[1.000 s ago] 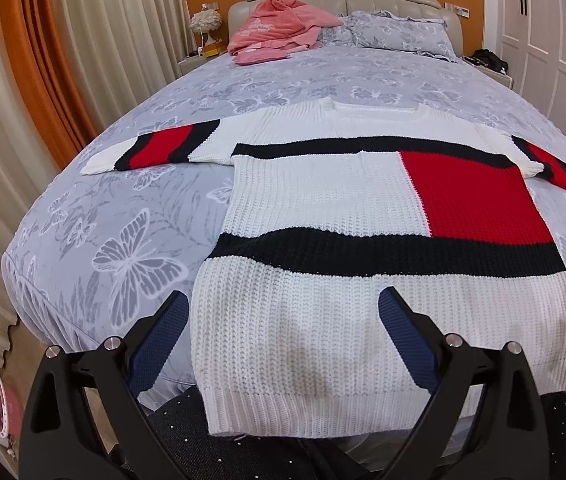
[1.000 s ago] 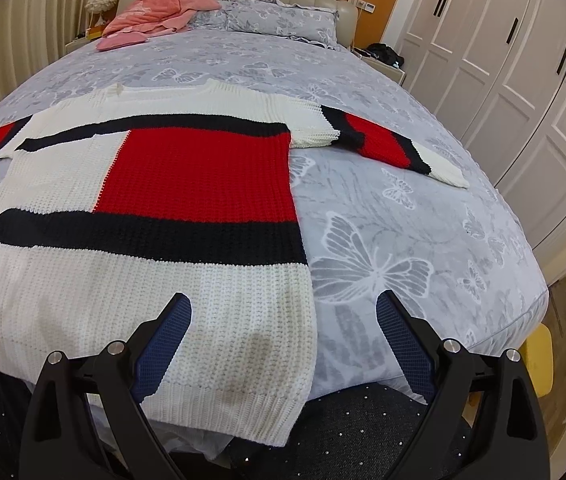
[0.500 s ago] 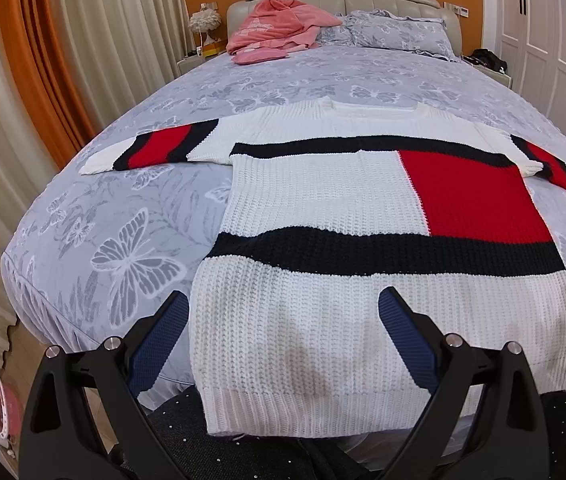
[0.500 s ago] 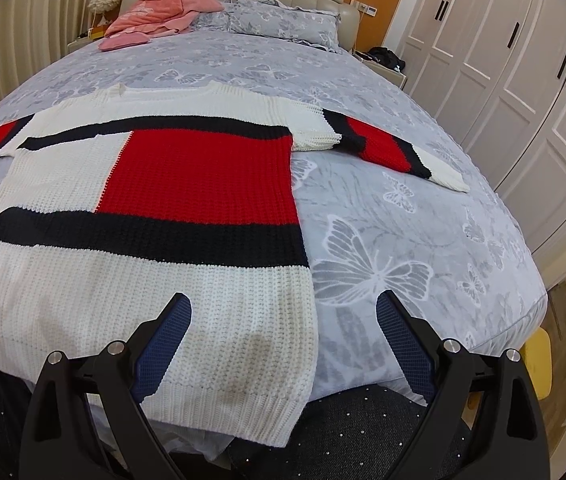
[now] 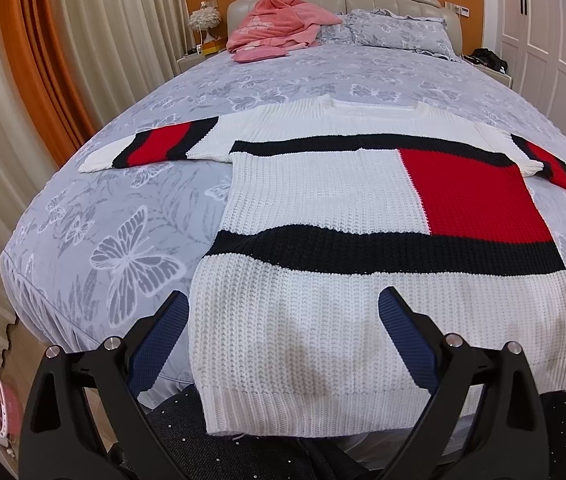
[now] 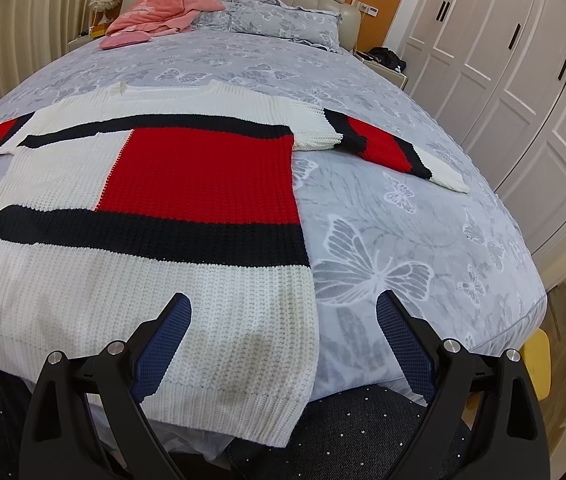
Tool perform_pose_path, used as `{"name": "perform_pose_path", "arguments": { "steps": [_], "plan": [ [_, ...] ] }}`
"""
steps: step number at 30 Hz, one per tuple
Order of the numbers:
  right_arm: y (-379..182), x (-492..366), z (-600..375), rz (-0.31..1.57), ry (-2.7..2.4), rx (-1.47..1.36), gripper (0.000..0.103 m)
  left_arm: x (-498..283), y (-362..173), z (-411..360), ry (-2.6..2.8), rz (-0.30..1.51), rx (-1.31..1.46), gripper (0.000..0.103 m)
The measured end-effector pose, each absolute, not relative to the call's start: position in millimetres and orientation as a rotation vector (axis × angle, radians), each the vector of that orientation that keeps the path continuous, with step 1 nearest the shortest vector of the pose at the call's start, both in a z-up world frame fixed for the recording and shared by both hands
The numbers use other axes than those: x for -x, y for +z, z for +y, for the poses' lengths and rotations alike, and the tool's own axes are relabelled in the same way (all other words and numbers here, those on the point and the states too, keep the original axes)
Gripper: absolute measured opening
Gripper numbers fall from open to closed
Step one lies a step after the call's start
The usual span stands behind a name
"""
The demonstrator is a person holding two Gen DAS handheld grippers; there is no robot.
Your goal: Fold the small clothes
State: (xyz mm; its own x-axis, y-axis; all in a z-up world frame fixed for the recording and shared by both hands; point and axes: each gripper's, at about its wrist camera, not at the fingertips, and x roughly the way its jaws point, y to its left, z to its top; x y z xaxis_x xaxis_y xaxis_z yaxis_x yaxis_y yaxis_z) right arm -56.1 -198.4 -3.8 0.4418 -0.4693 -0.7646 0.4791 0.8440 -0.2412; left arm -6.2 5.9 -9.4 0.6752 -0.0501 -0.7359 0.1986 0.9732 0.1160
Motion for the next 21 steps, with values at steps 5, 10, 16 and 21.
{"name": "perform_pose_path", "arguments": {
  "steps": [5,10,16,21],
  "plan": [
    [-3.9,55.9,-198.3,0.945,-0.589,-0.012,0.092,5.8,-9.0,5.9,-0.141,0.819,-0.192,0.094],
    [-3.9,55.6,-198.0,0.946,-0.589,-0.011,0.092,5.7,-8.8,6.1,-0.141,0.82,-0.193,0.094],
    [-3.9,54.8,-197.2,0.946,-0.588,-0.01,0.092,5.9,-9.6,5.7,-0.141,0.821,-0.193,0.094],
    [-3.9,54.7,-197.0,0.946,-0.589,-0.01,0.092,5.7,-9.4,5.7,-0.141,0.821,-0.193,0.094]
  ]
}}
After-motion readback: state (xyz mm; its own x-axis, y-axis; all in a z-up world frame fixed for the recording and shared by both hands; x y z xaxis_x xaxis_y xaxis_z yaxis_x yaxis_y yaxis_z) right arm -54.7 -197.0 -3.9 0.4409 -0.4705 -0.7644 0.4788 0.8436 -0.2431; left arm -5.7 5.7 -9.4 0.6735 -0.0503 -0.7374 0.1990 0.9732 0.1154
